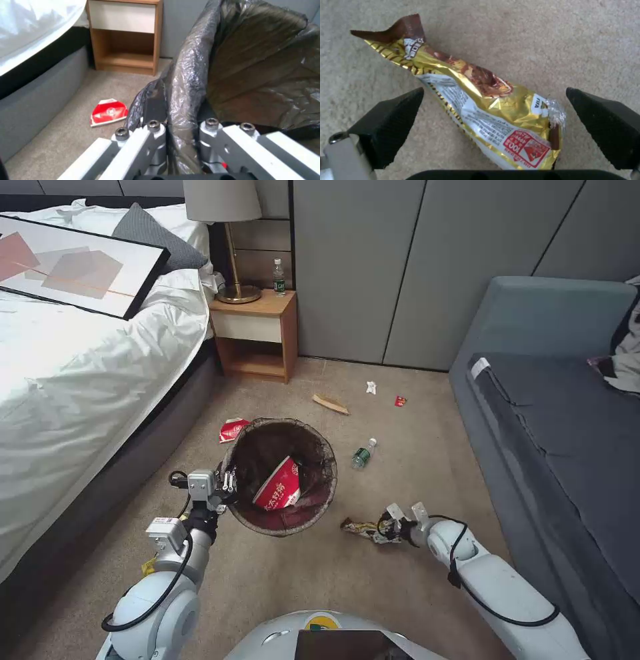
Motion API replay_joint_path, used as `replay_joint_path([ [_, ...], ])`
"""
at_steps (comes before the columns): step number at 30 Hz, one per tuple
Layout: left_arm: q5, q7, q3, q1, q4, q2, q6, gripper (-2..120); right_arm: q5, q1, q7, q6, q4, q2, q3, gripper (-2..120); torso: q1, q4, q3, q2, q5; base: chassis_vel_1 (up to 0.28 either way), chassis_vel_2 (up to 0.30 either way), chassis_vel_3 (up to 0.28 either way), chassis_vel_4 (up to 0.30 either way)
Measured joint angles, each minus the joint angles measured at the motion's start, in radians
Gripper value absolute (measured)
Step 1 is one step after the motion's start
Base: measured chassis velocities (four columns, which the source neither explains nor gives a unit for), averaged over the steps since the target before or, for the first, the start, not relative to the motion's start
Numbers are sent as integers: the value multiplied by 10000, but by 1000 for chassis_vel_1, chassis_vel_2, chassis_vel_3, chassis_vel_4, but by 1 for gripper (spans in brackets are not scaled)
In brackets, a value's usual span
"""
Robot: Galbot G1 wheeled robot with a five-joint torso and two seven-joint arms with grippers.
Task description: Pick up the trash bin, then pick up the garbage from the floor and place it into the trash bin.
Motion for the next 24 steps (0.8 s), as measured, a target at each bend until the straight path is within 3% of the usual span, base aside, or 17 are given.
replay_joint_path([
  [24,163,62,62,139,-157,-99,-21,7,-342,-16,-55,314,-467,212,109,93,0,0,0,0,-1,0,0,0,0],
])
